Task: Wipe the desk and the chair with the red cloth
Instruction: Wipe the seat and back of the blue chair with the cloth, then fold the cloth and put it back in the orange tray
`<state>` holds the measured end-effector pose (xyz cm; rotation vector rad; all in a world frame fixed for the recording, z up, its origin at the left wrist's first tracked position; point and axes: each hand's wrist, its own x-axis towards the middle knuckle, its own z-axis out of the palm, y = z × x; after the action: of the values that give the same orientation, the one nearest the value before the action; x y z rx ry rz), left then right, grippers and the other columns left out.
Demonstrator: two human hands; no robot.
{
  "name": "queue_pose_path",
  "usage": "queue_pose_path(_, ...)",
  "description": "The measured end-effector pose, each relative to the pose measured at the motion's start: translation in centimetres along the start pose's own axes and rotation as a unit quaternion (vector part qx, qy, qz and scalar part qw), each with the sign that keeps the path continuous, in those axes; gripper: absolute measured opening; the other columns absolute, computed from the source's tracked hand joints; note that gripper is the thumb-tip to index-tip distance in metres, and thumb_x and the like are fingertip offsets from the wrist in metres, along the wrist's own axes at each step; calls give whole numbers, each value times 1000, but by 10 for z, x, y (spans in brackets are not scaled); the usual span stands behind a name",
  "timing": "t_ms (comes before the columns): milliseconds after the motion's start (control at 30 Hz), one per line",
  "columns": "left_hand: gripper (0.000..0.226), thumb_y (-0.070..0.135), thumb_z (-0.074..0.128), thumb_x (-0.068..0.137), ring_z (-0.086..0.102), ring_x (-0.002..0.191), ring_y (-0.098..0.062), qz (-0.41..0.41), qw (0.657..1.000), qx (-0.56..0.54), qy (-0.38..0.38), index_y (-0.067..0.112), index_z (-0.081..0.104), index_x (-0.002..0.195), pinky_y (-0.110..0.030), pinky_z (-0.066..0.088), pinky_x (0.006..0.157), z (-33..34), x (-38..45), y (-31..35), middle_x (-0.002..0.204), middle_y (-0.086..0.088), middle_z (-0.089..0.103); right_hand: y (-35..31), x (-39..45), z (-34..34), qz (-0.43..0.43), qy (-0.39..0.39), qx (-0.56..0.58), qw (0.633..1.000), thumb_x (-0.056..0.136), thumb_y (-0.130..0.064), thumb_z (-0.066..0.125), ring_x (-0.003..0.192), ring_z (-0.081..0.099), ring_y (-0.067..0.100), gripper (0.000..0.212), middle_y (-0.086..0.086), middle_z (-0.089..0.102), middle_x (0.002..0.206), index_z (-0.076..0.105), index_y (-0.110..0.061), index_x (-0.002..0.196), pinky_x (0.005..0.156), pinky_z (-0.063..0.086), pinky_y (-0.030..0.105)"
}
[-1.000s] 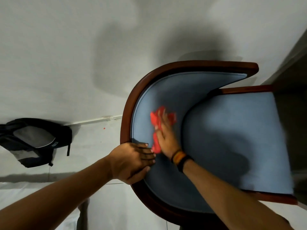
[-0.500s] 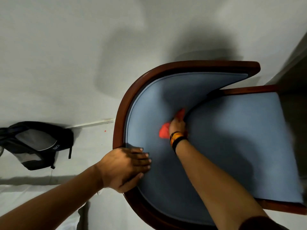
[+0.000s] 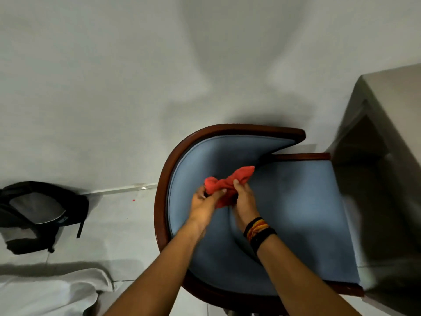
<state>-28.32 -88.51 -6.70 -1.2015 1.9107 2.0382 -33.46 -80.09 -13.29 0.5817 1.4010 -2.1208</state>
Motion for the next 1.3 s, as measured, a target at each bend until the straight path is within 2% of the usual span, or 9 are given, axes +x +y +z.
queue_pose_path(67,35,-1,71,94,73,111,-30,32,999,-8,-8,9,67,128,-32,60,95,-2,-2,12,120,-18,75,-19,-8,-16,-13,-25,-22,999,104,-26,54,113,69,26,25,8,72,121,64,-19,126,83,60,33)
queue_pose_path(233,21,22,75,93,77,86,-18,59,991,-9,-116,14,80,112,-22,61,71,-10,-27,56,103,-11,82,-64,-19,-48,32,-113,-30,993,87,-64,68,136,58,31,79,11,59,149,45,-23,152,111,48,58)
queue_pose_path(367,39,29,79,90,74,76,-21,4,992,-41,-117,4,74,120,-26,63,64,-6,-60,72,104,-18,78,-92,-69,-60,52,-229,-22,972,90,-53,71,118,68,31,60,16,69,135,67,-12,133,99,57,43)
queue_pose_path(533,51,29,75,94,64,107,-38,-5,988,56,-147,-2,66,133,-55,51,105,1,-120,69,134,-30,68,-101,-156,-106,-28,-161,-35,986,88,-9,76,111,71,28,48,22,69,132,63,-2,134,92,63,36)
queue_pose_path(767,30,33,66,99,67,95,-27,51,958,165,-227,9,73,116,-36,53,84,37,-231,54,110,-15,73,-107,-316,-196,-115,8,32,993,86,12,67,89,68,28,51,29,65,127,56,11,136,82,63,33)
queue_pose_path(867,8,20,65,99,65,71,-17,99,937,206,-265,18,72,99,-24,52,62,75,-280,45,88,-4,70,-108,-386,-253,-136,84,72,984,87,10,68,104,65,38,49,34,61,135,58,12,135,106,55,52)
queue_pose_path(1067,39,1,61,95,65,47,-8,148,915,208,-313,15,80,65,-17,52,45,178,-399,-15,55,4,70,-101,-506,-367,-183,173,124,960,85,10,71,93,66,36,49,36,61,135,59,14,131,112,46,61)
queue_pose_path(1233,16,3,61,91,58,54,-20,148,913,205,-319,12,74,87,-22,55,53,257,-489,-82,64,-6,64,-89,-586,-472,-202,219,151,943,83,8,74,103,65,39,49,36,63,132,60,11,130,109,48,62)
queue_pose_path(1300,20,1,61,92,58,45,-21,149,916,203,-312,12,70,77,-23,53,45,293,-519,-112,52,-4,62,-82,-613,-520,-206,239,161,935,83,8,74,94,67,36,51,34,64,130,59,13,131,105,53,58)
